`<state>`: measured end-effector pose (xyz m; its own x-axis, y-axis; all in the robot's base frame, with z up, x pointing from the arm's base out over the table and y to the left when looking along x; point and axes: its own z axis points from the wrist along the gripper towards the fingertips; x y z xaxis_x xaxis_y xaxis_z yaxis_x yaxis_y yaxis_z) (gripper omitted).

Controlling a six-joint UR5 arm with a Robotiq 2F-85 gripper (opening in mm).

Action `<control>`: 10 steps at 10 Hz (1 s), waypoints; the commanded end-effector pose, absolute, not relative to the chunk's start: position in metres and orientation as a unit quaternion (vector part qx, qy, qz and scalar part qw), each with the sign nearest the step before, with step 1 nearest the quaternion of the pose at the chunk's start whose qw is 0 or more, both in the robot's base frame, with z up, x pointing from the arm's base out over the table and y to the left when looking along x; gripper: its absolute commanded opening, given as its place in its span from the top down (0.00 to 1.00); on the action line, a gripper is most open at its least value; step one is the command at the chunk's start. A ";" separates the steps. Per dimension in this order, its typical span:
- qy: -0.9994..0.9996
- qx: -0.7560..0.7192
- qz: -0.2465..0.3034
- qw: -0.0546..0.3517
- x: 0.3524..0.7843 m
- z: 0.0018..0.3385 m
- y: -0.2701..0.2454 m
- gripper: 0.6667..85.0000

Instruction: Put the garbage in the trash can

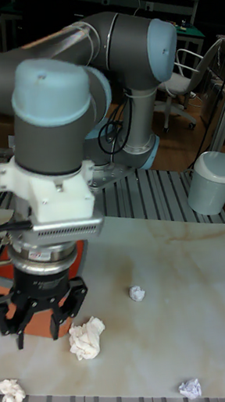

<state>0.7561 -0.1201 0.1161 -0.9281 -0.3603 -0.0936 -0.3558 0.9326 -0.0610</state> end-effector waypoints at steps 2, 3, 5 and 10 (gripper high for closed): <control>0.980 -0.192 -0.023 0.053 0.765 0.090 -0.143 0.34; 0.979 -0.198 -0.013 0.056 0.766 0.090 -0.137 0.31; 0.975 -0.213 -0.017 0.069 0.780 0.062 -0.143 0.31; 0.976 -0.213 -0.005 0.054 0.769 0.051 -0.143 0.29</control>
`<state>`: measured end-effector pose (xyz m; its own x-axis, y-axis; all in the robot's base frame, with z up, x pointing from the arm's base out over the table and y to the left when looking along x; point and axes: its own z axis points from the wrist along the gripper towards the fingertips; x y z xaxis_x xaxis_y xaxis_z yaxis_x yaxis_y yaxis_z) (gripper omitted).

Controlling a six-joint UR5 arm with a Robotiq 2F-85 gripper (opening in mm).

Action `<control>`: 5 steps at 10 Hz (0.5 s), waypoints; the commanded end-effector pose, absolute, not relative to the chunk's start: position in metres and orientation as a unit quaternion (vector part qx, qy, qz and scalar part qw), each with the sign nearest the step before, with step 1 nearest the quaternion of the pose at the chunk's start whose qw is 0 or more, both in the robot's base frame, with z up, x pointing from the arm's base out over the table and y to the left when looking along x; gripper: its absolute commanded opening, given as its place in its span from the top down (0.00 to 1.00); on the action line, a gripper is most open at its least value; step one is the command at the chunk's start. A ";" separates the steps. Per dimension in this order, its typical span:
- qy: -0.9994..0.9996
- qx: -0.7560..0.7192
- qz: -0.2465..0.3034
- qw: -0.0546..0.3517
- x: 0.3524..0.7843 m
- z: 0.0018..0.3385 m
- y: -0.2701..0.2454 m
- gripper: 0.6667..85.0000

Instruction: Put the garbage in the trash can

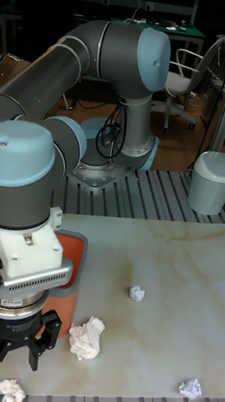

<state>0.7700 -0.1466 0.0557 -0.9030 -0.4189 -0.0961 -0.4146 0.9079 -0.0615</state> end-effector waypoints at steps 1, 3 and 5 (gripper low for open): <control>0.975 -0.214 0.001 0.059 0.775 0.038 -0.142 0.29; 0.974 -0.218 -0.005 0.066 0.779 0.018 -0.149 0.29; 0.973 -0.221 -0.005 0.072 0.782 0.013 -0.149 0.29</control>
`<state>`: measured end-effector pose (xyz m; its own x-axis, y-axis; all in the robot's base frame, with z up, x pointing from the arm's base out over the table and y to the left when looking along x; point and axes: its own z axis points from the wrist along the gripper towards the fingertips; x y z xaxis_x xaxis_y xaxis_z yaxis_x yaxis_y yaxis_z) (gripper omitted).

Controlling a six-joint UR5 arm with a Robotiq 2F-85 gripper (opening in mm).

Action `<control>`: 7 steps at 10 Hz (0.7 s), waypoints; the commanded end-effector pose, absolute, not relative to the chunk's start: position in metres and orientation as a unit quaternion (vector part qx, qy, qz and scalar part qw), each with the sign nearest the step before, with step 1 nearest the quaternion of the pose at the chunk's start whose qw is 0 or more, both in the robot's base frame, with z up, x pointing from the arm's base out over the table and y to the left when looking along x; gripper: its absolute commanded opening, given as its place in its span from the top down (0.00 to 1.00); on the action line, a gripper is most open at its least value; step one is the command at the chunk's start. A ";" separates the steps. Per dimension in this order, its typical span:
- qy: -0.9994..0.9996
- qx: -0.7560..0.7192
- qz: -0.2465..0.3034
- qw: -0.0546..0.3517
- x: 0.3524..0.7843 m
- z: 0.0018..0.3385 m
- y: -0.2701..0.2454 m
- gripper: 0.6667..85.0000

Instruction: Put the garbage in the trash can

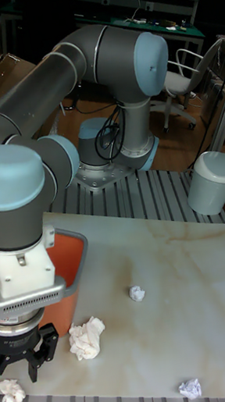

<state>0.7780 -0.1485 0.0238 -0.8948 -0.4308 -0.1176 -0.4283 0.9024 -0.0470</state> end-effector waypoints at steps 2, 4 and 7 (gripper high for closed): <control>0.972 -0.226 0.000 0.072 0.781 0.012 -0.148 0.29; 0.971 -0.226 0.001 0.072 0.779 0.010 -0.149 0.29; 0.970 -0.230 0.008 0.076 0.777 0.007 -0.148 0.30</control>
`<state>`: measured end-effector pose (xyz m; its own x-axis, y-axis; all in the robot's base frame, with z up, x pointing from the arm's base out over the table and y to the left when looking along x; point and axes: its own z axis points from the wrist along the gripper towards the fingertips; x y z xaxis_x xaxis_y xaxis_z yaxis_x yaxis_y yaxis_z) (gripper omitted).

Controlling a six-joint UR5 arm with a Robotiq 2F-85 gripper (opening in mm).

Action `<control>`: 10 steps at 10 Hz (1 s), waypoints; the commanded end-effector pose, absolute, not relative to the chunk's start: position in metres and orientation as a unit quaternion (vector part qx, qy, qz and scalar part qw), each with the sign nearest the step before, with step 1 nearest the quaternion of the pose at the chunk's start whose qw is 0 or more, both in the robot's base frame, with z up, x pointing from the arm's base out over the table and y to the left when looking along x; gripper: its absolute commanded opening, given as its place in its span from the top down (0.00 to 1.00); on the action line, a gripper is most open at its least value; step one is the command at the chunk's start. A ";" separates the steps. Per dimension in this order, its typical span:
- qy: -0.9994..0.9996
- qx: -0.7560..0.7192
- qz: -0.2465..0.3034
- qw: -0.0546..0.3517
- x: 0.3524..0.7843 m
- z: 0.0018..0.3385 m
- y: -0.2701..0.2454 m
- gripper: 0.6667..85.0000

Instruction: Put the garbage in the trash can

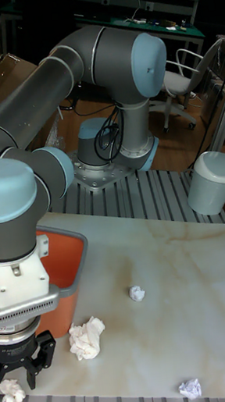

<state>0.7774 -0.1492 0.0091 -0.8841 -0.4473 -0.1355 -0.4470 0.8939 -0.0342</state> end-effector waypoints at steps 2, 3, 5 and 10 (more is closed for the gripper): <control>0.970 -0.231 0.013 0.078 0.777 0.006 -0.145 0.34; 0.970 -0.229 0.015 0.079 0.777 0.006 -0.144 0.40; 0.969 -0.230 0.015 0.090 0.781 0.006 -0.144 0.80; 0.971 -0.226 0.040 0.072 0.756 0.044 -0.143 0.99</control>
<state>0.7675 -0.1442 0.0218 -0.8831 -0.4427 -0.1551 -0.4499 0.8930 0.0125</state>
